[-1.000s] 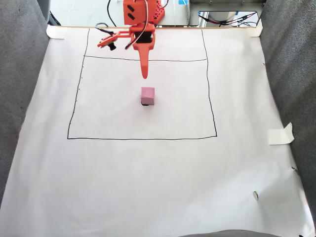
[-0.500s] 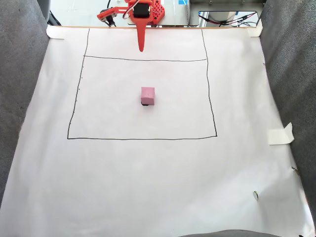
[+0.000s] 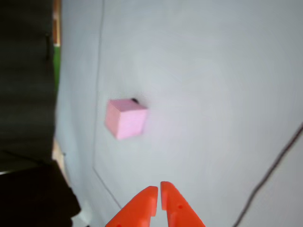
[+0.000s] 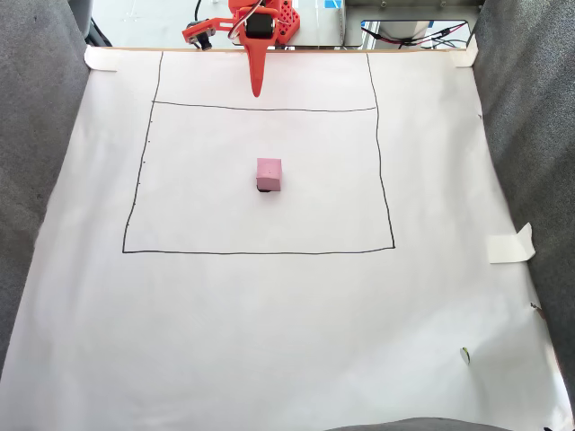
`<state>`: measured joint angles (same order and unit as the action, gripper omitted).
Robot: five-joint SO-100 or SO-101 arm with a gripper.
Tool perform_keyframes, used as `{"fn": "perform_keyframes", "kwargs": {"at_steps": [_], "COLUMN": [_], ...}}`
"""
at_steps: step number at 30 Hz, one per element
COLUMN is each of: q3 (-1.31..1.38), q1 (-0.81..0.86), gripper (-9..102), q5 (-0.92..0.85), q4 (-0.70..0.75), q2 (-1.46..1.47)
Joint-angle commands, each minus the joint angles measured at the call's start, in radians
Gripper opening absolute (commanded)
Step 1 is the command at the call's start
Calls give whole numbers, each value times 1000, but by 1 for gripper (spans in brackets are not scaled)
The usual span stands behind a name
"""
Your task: Grasp the colored block, Place it on the black dot, and then return the arm to the default position.
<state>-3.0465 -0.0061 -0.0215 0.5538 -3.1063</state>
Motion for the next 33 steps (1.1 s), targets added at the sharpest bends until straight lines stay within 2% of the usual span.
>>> {"fn": "perform_keyframes", "kwargs": {"at_steps": [1, 3, 23, 33], "q3": [8, 6, 32, 41], "q1": [0, -8, 9, 6], "gripper": [0, 0, 0, 0], "q5": [6, 14, 25, 46], "q4": [95, 189, 477, 506], "q2": [-89, -163, -163, -163]}}
